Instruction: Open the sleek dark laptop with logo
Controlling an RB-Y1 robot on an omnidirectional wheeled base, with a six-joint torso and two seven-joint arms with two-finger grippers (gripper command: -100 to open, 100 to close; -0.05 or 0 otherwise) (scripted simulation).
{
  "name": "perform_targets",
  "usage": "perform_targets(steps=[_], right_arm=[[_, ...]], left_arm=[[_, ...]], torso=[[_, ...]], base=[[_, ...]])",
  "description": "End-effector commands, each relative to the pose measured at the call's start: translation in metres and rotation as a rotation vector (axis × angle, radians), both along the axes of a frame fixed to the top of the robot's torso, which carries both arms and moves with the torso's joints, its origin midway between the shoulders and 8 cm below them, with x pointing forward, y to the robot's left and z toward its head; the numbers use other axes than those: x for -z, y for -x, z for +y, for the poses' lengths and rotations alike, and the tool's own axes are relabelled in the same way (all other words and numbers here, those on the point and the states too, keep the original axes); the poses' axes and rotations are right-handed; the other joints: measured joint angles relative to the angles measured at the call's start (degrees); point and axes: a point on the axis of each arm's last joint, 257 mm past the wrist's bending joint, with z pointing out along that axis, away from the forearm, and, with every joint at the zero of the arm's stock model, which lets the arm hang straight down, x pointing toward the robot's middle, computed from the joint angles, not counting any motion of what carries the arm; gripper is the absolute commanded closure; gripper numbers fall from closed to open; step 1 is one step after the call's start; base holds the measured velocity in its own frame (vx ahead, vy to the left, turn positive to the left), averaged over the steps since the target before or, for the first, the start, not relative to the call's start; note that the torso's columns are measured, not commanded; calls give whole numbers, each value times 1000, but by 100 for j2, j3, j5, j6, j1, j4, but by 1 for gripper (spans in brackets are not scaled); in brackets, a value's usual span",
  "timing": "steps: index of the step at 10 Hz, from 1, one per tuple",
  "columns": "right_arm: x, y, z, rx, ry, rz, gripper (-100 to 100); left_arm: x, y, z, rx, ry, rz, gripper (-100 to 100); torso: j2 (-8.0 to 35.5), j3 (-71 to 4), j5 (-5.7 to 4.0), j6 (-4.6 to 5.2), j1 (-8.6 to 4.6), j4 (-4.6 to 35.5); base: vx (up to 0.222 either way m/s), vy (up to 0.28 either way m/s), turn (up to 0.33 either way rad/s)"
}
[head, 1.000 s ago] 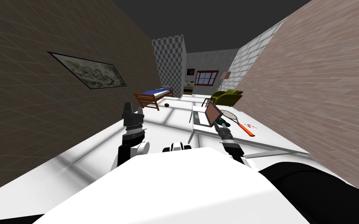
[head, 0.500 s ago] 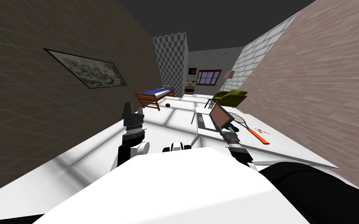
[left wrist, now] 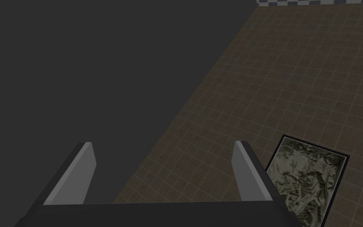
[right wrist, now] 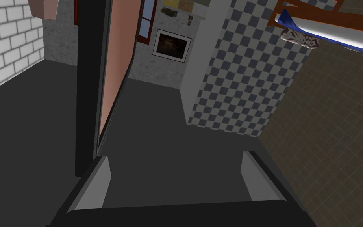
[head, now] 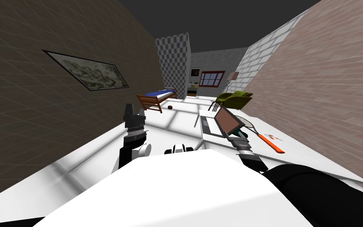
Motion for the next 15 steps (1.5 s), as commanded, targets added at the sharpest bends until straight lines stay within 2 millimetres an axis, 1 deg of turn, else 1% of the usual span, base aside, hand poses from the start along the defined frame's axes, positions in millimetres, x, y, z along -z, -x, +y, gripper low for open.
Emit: perform_targets(steps=[1,4,7,10,11,12,13,15], right_arm=[[5,12,-15,25,100,54,-100],[12,31,-39,60,244,140,-100],[16,47,-57,85,353,211,-100],[18,60,-70,101,431,264,-100],[18,56,-67,96,412,252,-100],[18,56,-67,97,417,254,-100],[18,56,-67,97,417,254,100],[20,51,-63,102,488,270,100]], left_arm=[[0,0,0,0,0,0,0],[0,0,0,0,0,0,0],[0,0,0,0,0,0,0],[0,0,0,0,0,0,0],[0,0,0,0,0,0,0],[0,0,0,0,0,0,0],[0,0,0,0,0,0,0],[0,0,0,0,0,0,0]], torso=[[18,11,-3,0,-9,5],[1,2,0,0,2,1],[9,6,-2,1,-4,3],[6,5,-3,-2,-11,2],[2,3,-5,-3,-14,1],[8,6,-3,-2,-4,3],[12,9,0,0,3,4],[-5,10,-32,-19,12,-10]], base=[[59,-9,5],[93,-4,1],[79,-17,-3],[48,-19,-7],[17,-12,-1],[0,0,0],[3,-12,-15],[2,0,-26]])
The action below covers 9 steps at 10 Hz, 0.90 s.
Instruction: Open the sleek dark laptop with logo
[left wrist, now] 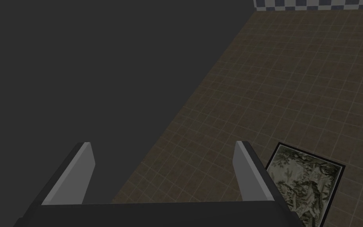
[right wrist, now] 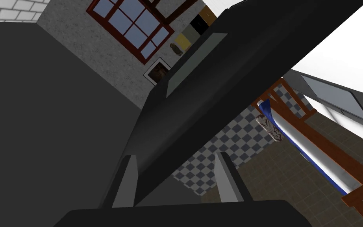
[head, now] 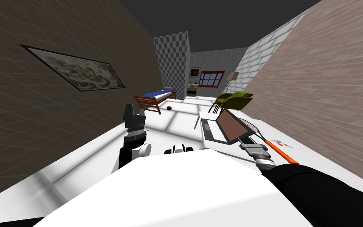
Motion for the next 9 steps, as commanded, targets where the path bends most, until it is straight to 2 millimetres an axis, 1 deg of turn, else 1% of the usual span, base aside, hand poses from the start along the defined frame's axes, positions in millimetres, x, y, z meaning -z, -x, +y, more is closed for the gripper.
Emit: perform_targets(steps=[1,5,9], right_arm=[[6,-5,8,-9,52,22,100],[12,-13,18,-14,163,58,100],[17,-21,28,-19,264,91,100]], left_arm=[[0,0,0,0,0,0,0],[0,0,0,0,0,0,0],[0,0,0,0,0,0,0]], torso=[[-13,-5,-7,-3,1,-6],[-2,-8,10,15,-34,2],[12,-6,32,23,-23,13]], base=[[-1,24,2],[-1,34,-4],[1,20,-10]])
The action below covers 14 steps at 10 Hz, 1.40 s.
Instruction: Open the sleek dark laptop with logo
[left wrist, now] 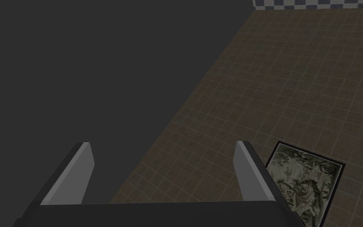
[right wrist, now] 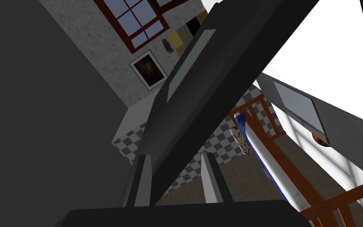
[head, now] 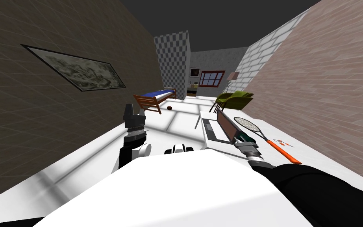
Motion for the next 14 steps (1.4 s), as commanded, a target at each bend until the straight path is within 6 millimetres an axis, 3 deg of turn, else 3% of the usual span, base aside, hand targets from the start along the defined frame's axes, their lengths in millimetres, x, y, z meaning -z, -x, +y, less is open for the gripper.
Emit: perform_targets(steps=[1,5,14], right_arm=[[2,-4,4,-1,61,20,100],[7,-9,11,-2,122,42,100],[30,-48,36,-19,306,94,100]], left_arm=[[0,0,0,0,0,0,0],[0,0,0,0,0,0,0],[0,0,0,0,0,0,0]], torso=[[2,1,4,-1,12,1],[8,3,14,-1,29,5],[5,1,12,-1,24,5]], base=[[1,15,-2],[2,16,-7],[-22,2,-24]])
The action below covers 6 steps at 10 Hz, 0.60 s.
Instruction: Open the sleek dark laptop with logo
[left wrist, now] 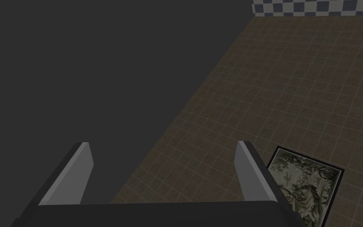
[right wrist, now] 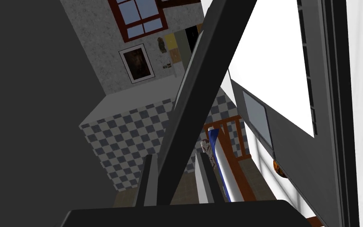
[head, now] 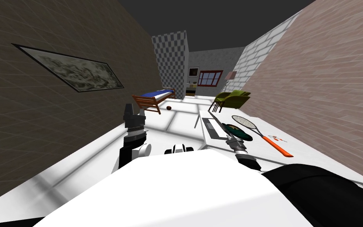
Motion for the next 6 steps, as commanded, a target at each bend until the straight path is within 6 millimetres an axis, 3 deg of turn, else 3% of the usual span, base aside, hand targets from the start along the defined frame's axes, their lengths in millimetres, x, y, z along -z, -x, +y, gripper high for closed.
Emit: perform_targets(steps=[1,6], right_arm=[[3,-9,6,-6,52,12,100],[14,-35,24,-22,156,38,100]], left_arm=[[0,0,0,0,0,0,0],[0,0,0,0,0,0,0]], torso=[[-2,1,-3,-4,0,-1],[-1,1,-1,-2,-2,0]], base=[[-21,3,-7],[-23,1,-24]])
